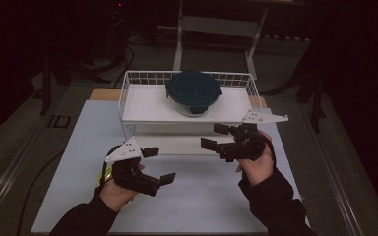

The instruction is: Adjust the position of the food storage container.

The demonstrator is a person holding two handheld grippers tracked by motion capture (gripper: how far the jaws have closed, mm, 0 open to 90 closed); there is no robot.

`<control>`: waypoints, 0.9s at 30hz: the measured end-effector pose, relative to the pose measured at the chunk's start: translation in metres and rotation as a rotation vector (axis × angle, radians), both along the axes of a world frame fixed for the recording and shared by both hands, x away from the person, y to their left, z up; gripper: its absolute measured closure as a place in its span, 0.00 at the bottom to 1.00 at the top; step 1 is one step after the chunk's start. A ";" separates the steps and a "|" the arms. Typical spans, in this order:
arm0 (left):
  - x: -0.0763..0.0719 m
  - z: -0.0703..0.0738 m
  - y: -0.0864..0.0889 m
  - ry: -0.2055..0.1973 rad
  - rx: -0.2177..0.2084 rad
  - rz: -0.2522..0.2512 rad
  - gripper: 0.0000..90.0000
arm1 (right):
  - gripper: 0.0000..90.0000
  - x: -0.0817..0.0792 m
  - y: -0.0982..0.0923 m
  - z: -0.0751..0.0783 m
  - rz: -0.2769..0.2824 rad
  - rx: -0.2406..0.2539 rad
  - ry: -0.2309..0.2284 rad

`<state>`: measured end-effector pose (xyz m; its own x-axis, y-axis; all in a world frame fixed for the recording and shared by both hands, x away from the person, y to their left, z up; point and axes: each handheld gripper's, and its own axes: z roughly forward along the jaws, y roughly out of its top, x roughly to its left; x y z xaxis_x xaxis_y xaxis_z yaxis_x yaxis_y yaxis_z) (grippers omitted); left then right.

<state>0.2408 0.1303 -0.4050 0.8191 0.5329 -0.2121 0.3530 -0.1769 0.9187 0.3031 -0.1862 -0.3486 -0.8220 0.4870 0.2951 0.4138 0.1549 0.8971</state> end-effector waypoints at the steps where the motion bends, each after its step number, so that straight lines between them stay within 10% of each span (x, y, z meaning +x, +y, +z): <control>1: 0.000 0.001 0.003 -0.003 0.011 0.000 0.01 | 0.20 -0.002 -0.001 -0.001 0.004 0.000 -0.010; 15: -0.010 0.007 0.048 -0.040 0.055 0.100 0.07 | 0.21 -0.031 -0.023 -0.024 0.008 0.023 -0.061; 27: -0.029 -0.006 0.103 -0.062 0.056 0.228 0.33 | 0.21 -0.048 -0.037 -0.039 -0.006 0.042 -0.071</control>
<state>0.2117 0.2337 -0.4107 0.6872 0.7147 -0.1303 0.3327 -0.1501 0.9310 0.2548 -0.2235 -0.3876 -0.8388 0.4801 0.2566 0.3499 0.1143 0.9298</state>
